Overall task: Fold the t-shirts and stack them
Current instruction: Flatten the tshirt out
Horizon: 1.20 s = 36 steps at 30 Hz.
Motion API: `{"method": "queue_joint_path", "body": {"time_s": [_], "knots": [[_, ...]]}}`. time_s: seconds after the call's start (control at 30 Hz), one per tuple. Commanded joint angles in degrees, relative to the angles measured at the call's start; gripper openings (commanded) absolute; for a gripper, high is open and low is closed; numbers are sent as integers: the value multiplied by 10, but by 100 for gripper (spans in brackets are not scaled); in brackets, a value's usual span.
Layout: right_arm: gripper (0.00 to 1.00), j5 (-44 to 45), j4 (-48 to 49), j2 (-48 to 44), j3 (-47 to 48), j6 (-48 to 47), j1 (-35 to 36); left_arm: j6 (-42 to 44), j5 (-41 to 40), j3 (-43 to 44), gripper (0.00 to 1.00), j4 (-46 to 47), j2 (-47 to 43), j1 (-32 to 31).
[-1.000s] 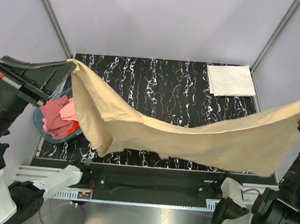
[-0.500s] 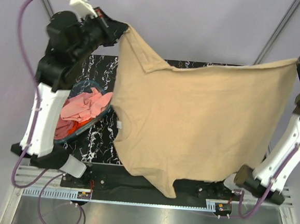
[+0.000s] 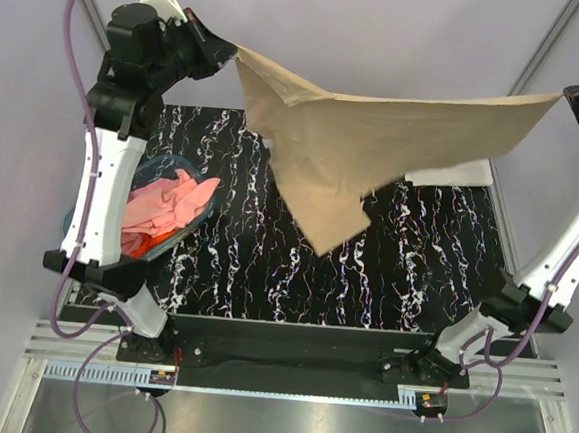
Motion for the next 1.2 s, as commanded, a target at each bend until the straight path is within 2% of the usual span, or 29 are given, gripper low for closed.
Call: {"method": "queue_joint_path", "body": {"time_s": [0.0, 0.2, 0.3, 0.4, 0.5, 0.63, 0.73, 0.83, 0.93, 1.0, 1.03, 1.07, 1.13, 1.17], "knots": [[0, 31, -9, -87, 20, -42, -1, -3, 32, 5, 0, 56, -119, 1], [0, 109, -17, -236, -81, -60, -1, -25, 43, -76, 0, 78, -262, 1], [0, 158, -26, -329, -103, -50, -1, -54, 61, -122, 0, 106, -330, 1], [0, 201, -24, -382, -103, -39, -1, -67, 70, -145, 0, 112, -379, 1], [0, 227, -31, -404, -70, -35, 0, -67, 57, -151, 0, 112, -413, 1], [0, 222, -53, -387, -9, -31, -1, -63, 63, -110, 0, 110, -409, 1], [0, 209, -53, -375, -8, -23, 0, -55, 49, -101, 0, 109, -394, 1], [0, 200, -38, -357, -46, -28, -1, -19, 33, -121, 0, 112, -372, 1], [0, 172, 14, -347, -145, -49, -1, 15, 26, -174, 0, 132, -339, 1], [0, 151, 59, -359, -265, -47, -1, 26, 21, -234, 0, 158, -321, 1], [0, 127, 125, -369, -314, -39, 0, 35, 17, -277, 0, 168, -303, 1], [0, 113, 164, -390, -418, -35, -1, 39, 14, -298, 0, 188, -292, 1], [0, 77, 269, -405, -515, -13, -1, 51, 16, -341, 0, 216, -266, 1], [0, 65, 305, -413, -609, -3, 0, 52, 23, -387, 0, 258, -258, 1]]}}
